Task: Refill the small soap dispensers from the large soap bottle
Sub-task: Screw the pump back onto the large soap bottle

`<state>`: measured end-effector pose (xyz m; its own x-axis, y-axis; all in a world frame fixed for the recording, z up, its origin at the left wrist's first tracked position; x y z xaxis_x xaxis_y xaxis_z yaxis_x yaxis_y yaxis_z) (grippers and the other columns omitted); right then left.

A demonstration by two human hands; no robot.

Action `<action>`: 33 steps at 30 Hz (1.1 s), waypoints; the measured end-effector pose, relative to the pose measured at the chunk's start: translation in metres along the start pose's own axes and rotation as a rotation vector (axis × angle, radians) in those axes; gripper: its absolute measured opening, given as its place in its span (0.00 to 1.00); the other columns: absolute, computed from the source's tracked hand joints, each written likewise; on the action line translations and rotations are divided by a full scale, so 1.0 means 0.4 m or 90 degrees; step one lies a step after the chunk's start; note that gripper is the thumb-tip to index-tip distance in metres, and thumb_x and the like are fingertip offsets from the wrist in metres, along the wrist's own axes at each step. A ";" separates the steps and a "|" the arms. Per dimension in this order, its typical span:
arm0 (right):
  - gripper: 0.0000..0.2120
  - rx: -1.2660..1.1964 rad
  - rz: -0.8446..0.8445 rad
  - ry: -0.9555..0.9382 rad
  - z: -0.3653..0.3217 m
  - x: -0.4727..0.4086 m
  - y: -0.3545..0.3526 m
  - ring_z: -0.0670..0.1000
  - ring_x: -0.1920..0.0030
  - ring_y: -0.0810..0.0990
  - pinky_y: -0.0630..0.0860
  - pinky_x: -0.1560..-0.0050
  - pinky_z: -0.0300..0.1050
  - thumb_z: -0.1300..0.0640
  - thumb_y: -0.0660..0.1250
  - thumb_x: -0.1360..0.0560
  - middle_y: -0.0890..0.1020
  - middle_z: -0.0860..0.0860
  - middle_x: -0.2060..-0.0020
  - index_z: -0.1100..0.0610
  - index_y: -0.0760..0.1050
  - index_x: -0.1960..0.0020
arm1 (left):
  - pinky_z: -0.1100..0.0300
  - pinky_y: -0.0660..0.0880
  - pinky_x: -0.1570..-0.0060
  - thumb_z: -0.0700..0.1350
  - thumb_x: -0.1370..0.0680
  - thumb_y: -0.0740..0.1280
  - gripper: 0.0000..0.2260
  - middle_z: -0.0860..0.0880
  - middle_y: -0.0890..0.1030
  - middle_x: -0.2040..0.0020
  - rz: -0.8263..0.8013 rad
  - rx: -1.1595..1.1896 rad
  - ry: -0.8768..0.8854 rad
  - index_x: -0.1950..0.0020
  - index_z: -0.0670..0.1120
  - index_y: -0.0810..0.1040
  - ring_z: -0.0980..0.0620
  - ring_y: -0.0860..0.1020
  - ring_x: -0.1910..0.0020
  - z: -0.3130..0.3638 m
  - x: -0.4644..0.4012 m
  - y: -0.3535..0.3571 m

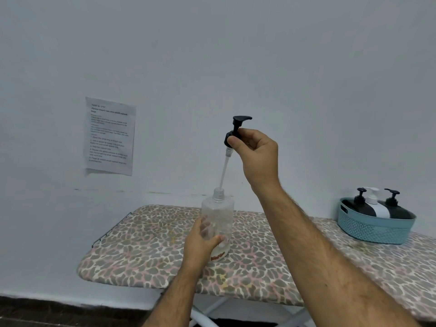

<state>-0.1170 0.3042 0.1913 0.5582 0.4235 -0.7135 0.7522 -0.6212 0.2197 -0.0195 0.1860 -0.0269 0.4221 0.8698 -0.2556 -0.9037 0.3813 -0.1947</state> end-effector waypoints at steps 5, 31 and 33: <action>0.08 0.044 -0.012 0.047 0.063 0.009 -0.004 0.46 0.53 0.86 0.79 0.49 0.37 0.63 0.75 0.28 0.87 0.49 0.57 0.57 0.83 0.49 | 0.48 0.73 0.35 0.46 0.31 0.80 0.33 0.55 0.77 0.34 0.006 0.004 0.010 0.30 0.54 0.69 0.56 0.74 0.39 -0.001 0.004 0.001; 0.10 0.235 -0.154 0.193 0.289 0.071 0.014 0.44 0.56 0.85 0.79 0.49 0.44 0.56 0.74 0.27 0.86 0.47 0.60 0.57 0.83 0.46 | 0.49 0.73 0.34 0.49 0.31 0.79 0.36 0.54 0.76 0.33 0.003 0.004 0.014 0.26 0.51 0.67 0.54 0.75 0.36 -0.028 -0.010 -0.003; 0.08 0.239 -0.166 0.193 0.294 0.075 0.014 0.46 0.57 0.84 0.78 0.51 0.46 0.57 0.72 0.26 0.86 0.47 0.61 0.57 0.83 0.47 | 0.50 0.73 0.34 0.49 0.30 0.79 0.36 0.54 0.76 0.34 0.002 0.004 0.017 0.26 0.51 0.67 0.53 0.75 0.36 -0.029 -0.012 -0.002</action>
<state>-0.1374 0.2358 0.0927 0.4876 0.7316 -0.4766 0.7339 -0.6391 -0.2303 -0.0199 0.1780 -0.0365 0.4216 0.8621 -0.2812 -0.9051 0.3814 -0.1878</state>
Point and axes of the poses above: each hand's wrist, its own x-axis away from the middle knuckle, its own y-axis out of the palm, z = x × y, the point moved 4 cm from there along -x, towards the middle knuckle
